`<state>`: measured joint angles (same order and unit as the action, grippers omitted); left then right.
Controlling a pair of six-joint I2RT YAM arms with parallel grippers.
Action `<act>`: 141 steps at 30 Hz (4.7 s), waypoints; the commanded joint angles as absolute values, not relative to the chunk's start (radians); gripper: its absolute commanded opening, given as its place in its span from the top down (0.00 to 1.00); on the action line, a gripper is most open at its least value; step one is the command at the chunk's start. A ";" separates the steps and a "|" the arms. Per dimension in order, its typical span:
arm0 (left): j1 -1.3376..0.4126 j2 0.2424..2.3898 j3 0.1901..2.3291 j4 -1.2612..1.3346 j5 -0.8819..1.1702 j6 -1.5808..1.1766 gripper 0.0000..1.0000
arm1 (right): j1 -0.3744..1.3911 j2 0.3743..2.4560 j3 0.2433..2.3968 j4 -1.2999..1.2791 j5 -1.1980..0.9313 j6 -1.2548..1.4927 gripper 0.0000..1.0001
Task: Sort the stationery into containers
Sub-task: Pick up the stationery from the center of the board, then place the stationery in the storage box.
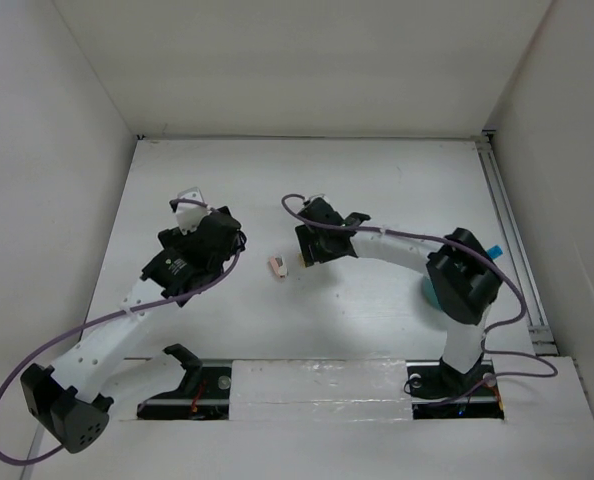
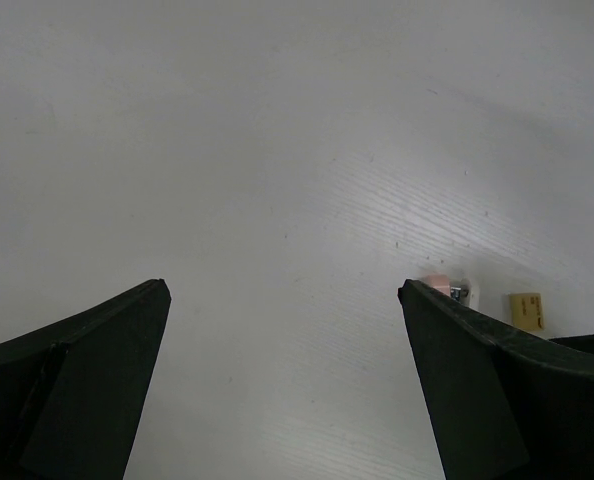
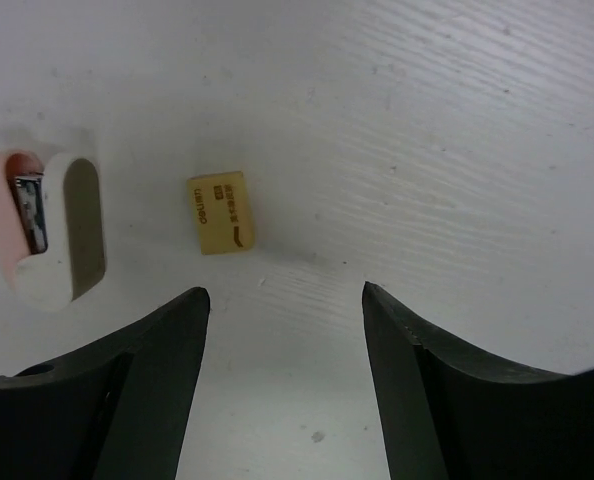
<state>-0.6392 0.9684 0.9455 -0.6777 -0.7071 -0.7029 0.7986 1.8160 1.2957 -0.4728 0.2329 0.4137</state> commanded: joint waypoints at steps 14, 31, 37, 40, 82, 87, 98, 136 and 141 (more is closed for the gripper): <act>-0.637 0.956 0.976 -0.652 -0.689 -0.661 0.00 | 0.845 2.040 1.494 -0.491 0.225 0.403 0.33; -0.637 0.946 0.976 -0.634 -0.670 -0.652 0.00 | 0.854 2.074 1.497 -0.515 0.278 0.394 0.95; -0.637 0.937 0.976 -0.634 -0.670 -0.652 0.00 | 0.813 1.777 1.358 -0.495 0.307 0.434 1.00; -0.637 0.928 0.976 -0.634 -0.661 -0.652 0.00 | 0.813 1.561 1.289 -0.550 0.327 0.443 1.00; -0.637 0.808 0.948 -0.558 -0.517 -0.577 0.00 | 0.552 0.334 0.927 -1.380 0.563 1.505 1.00; -0.637 0.788 0.948 -0.549 -0.483 -0.568 0.00 | 0.552 0.368 0.891 -1.381 0.591 1.612 1.00; -0.637 0.770 0.939 -0.540 -0.453 -0.549 0.00 | 0.552 0.503 0.874 -1.381 0.715 1.689 1.00; -0.637 0.664 0.948 -0.549 -0.489 -0.569 0.00 | 0.358 0.707 0.824 -1.381 0.736 1.835 1.00; -0.637 0.646 0.948 -0.558 -0.508 -0.578 0.00 | 0.357 0.733 0.824 -1.381 0.736 1.825 1.00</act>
